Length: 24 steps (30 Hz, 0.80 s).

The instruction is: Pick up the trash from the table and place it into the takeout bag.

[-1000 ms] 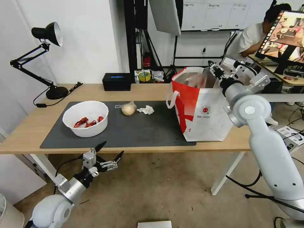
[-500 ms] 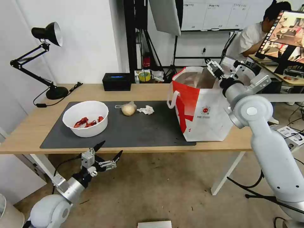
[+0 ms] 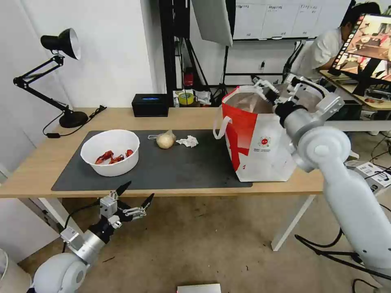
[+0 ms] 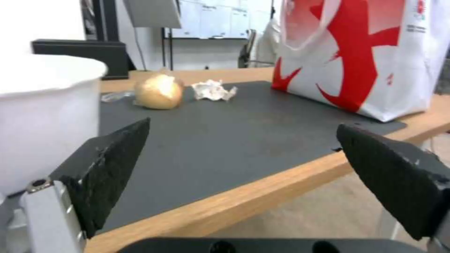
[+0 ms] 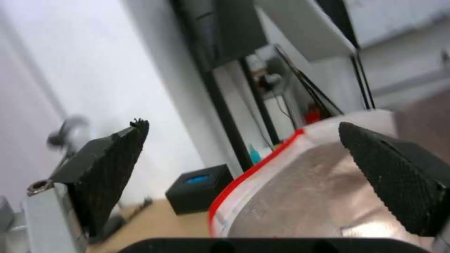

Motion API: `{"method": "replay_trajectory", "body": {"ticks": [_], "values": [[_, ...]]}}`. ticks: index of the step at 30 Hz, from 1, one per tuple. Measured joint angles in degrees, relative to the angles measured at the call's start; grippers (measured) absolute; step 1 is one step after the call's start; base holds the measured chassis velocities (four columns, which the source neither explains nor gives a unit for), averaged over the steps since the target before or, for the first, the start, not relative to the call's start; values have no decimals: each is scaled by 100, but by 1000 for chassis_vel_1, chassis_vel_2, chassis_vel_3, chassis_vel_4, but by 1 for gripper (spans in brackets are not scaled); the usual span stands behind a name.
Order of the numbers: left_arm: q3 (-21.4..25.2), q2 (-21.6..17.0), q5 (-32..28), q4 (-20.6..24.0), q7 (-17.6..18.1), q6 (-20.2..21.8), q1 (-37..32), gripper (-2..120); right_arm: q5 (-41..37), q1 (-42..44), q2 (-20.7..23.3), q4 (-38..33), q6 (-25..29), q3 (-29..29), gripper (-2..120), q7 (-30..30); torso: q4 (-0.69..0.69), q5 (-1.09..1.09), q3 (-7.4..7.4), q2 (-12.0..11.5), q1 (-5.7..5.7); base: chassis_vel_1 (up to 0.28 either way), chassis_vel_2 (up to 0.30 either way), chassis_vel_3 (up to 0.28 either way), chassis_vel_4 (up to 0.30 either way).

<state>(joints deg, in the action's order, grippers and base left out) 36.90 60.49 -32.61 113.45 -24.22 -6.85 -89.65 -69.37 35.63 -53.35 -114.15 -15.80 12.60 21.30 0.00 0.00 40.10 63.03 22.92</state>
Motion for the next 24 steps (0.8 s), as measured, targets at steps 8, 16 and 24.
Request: {"method": "replay_trajectory", "body": {"ticks": [8,16,24], "values": [[41,108,65,14,472,-113,-61,100,1745,709,463,-560,332,-294,100,-1178,0,0,0,0,0,0,0,0,0],[27,231,296,3,1287,-275,-39,100,3330,1779,562,-751,1292,-465,100,-1341,0,0,0,0,0,0,0,0,0],[59,326,523,-82,1726,-384,-94,100,4215,2865,207,-687,1865,-647,100,-859,0,0,0,0,0,0,0,0,0]]}}
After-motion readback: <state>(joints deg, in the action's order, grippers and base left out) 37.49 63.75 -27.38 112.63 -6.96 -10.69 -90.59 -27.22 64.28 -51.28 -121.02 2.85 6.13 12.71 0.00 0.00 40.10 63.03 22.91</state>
